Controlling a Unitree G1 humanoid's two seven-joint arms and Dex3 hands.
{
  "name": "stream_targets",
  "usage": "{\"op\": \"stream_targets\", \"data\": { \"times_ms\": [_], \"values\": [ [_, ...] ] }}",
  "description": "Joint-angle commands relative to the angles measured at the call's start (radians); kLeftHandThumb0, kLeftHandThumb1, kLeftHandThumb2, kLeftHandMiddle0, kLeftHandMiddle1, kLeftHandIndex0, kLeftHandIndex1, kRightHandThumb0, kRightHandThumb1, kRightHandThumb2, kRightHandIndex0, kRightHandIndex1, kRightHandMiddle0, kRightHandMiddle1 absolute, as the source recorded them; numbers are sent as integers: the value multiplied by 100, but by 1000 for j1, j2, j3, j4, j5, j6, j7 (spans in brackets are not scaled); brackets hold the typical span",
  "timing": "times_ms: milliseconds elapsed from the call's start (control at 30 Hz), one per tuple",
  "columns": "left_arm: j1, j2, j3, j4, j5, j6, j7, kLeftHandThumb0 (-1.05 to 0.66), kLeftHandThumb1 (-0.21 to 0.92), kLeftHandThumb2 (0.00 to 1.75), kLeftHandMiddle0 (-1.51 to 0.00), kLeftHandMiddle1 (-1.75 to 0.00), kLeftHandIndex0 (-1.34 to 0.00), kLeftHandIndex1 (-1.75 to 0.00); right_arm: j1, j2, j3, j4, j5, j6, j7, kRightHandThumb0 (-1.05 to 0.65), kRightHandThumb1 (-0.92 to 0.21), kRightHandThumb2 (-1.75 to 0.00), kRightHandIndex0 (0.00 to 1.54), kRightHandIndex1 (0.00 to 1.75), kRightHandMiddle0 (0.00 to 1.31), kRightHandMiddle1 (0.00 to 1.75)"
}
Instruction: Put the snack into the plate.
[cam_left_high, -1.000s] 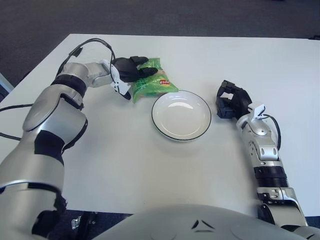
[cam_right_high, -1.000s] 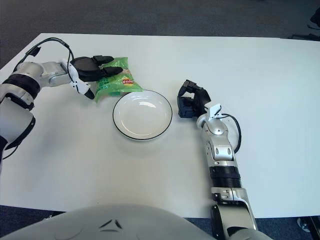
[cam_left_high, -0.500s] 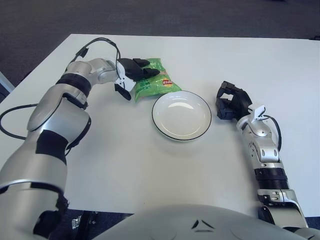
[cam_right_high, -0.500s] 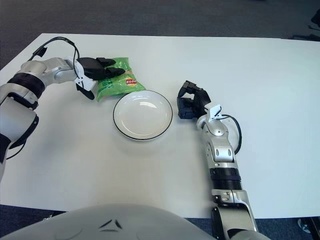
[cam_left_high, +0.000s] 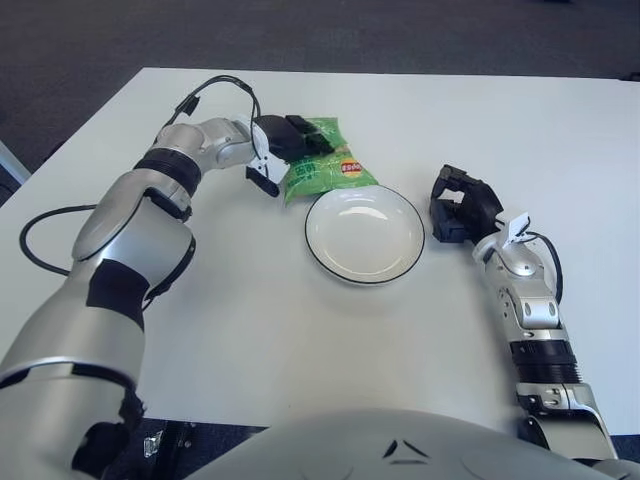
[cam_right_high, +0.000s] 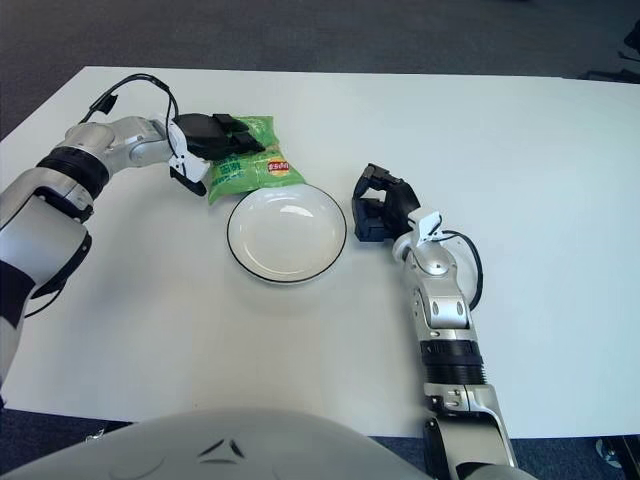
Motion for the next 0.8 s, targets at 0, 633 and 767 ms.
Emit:
{"op": "stream_targets", "data": {
  "times_ms": [0,633,767],
  "values": [
    [80,-20,-41,26,48,5,61,-44,19,104,-73,-167,-35,-171,75,8,22,41,-8,61,16,-50,-28,-136,129,175,64,175],
    [123,-9,-126,22,157,98,554,1,25,138,-117,-175,-92,-175,68,-1,22,59,-9,50,32,-50,-27,-137,130,175,65,175],
    [147,-5,-93,19,120,117,589,4,21,145,-123,-175,-101,-175,66,-3,20,64,-8,51,37,-50,-27,-137,130,175,65,175]
  ]
}}
